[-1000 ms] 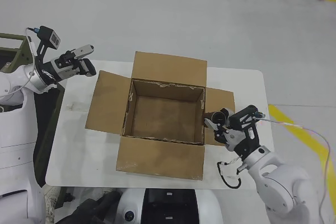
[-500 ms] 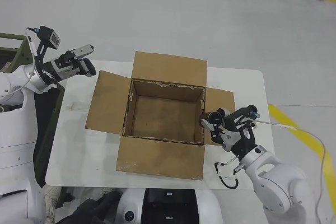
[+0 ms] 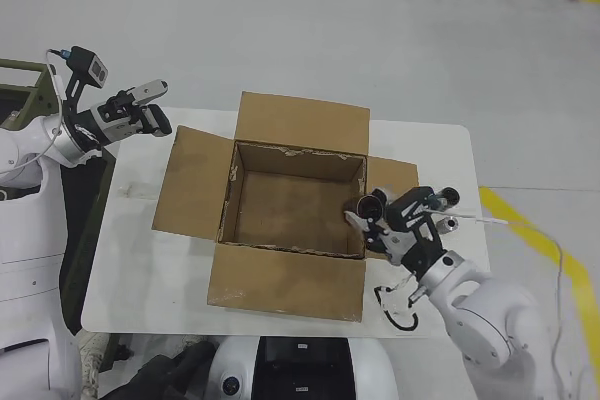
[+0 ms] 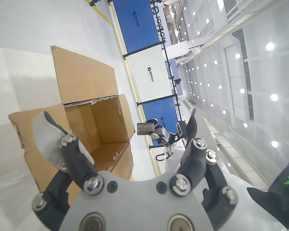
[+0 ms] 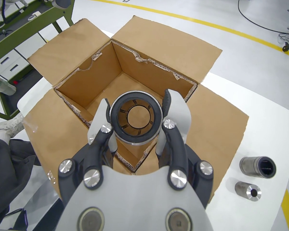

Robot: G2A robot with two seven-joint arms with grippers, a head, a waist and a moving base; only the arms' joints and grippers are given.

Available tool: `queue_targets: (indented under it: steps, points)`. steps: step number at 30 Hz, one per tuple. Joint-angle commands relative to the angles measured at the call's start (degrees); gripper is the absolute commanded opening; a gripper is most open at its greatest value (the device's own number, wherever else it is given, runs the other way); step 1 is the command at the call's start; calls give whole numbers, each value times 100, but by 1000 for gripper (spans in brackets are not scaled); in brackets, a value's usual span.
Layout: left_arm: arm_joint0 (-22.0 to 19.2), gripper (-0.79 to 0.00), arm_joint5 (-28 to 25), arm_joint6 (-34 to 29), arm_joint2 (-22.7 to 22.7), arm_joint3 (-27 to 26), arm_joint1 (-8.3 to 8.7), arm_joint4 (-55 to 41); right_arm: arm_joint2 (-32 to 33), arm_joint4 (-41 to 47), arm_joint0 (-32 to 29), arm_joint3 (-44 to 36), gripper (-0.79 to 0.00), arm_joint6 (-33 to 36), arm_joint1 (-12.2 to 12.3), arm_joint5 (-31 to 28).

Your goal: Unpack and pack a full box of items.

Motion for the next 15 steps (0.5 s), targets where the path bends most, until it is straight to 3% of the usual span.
queue_targets:
  steps: [1,15]
  points:
    - [0,0,0,0,0,0,0,0,-98,44,209,109,-785,98,-8,-15]
    - [0,0,0,0,0,0,0,0,-801,386,1403,965,-785,182,-110,-38]
